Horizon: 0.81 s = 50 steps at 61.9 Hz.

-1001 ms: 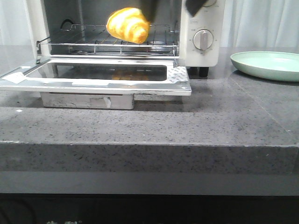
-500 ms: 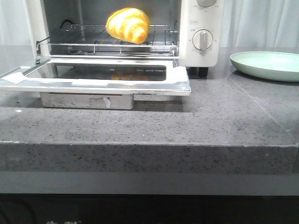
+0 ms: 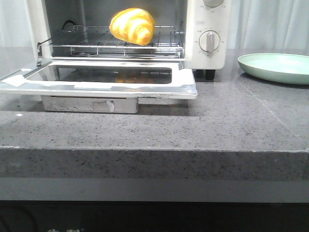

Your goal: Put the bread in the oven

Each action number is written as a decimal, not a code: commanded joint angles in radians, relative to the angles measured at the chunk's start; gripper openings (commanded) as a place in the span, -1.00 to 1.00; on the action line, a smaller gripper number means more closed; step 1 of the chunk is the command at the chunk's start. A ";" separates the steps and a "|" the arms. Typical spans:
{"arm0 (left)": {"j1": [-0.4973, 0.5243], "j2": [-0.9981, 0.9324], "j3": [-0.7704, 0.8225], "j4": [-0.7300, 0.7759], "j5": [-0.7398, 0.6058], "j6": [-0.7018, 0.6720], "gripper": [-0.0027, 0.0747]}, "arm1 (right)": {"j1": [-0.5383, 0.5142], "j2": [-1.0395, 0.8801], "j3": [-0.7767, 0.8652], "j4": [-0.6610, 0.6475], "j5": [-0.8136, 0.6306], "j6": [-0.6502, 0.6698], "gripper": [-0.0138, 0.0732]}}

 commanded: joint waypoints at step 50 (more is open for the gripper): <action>0.007 -0.027 -0.023 0.002 -0.072 -0.009 -0.98 | -0.005 -0.004 -0.024 -0.013 -0.050 -0.009 -0.96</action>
